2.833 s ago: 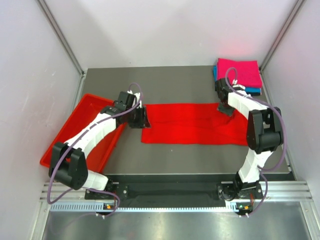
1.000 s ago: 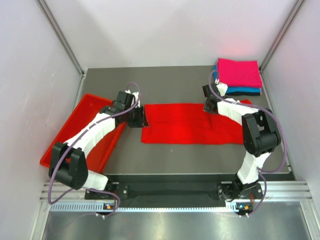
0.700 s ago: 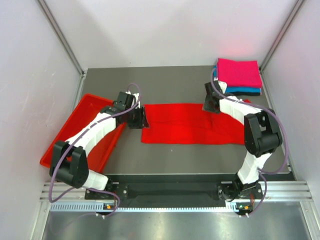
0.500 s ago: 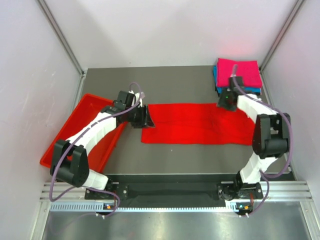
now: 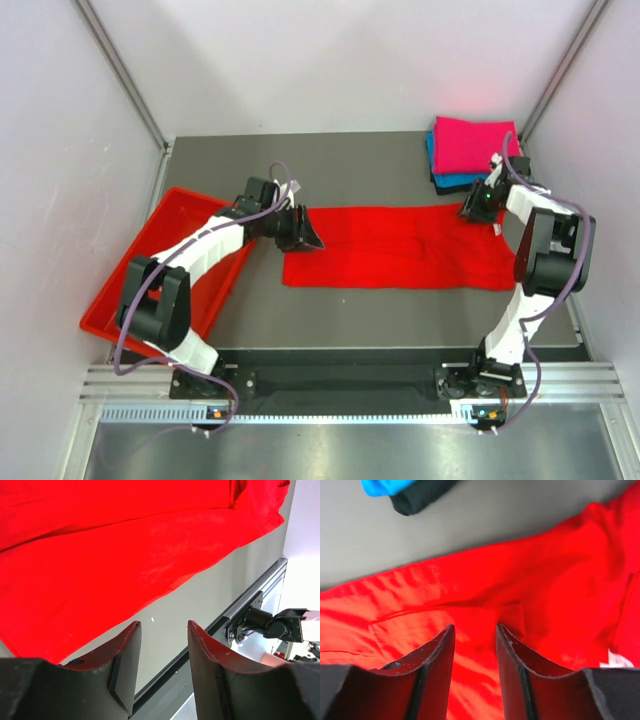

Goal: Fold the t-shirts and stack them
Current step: Fold the tshirt

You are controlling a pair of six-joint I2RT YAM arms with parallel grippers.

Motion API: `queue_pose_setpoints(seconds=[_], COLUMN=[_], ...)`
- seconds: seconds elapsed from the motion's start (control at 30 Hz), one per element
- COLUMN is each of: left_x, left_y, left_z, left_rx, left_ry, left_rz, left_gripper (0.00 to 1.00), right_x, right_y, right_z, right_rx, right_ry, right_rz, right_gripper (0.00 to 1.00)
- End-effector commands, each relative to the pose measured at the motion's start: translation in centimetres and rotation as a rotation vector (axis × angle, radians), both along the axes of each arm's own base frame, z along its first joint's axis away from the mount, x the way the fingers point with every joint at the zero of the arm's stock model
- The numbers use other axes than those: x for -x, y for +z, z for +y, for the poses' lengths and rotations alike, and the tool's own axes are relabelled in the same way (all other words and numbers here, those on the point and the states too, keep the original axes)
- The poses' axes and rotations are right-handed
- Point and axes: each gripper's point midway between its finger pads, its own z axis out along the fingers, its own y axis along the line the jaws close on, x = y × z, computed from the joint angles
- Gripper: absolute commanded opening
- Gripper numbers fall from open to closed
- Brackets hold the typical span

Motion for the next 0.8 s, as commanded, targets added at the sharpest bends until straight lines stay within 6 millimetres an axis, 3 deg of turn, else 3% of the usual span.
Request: queue_pose_setpoints(seconds=[0.0,0.27,0.53,0.77], left_x=[-1.6,-1.9,-1.9,-2.0], left_y=[1.9,1.2,0.7,0.5], left_z=[-0.7,-0.8,-0.8,-0.9], left_rx=[0.041,0.036,0.033,0.035], left_ry=[-0.006,-0.009,-0.007,-0.008], left_rz=[-0.071,-0.053,-0.047,-0.043], left_gripper=[0.47,0.46,0.46,0.46], right_x=[-1.9,-1.6,-2.1,-1.8], right_y=[1.6,2.9,4.5,2.7], right_z=[-0.6,-1.6,-2.9,-3.4], right_rx=[0.013,0.057,0.086,0.07], right_ry=[0.047,0.049,0.05,0.049], right_rz=[-0.084,-0.129,-0.189,-0.16], right_gripper=[0.4,0.44,0.42,0.36])
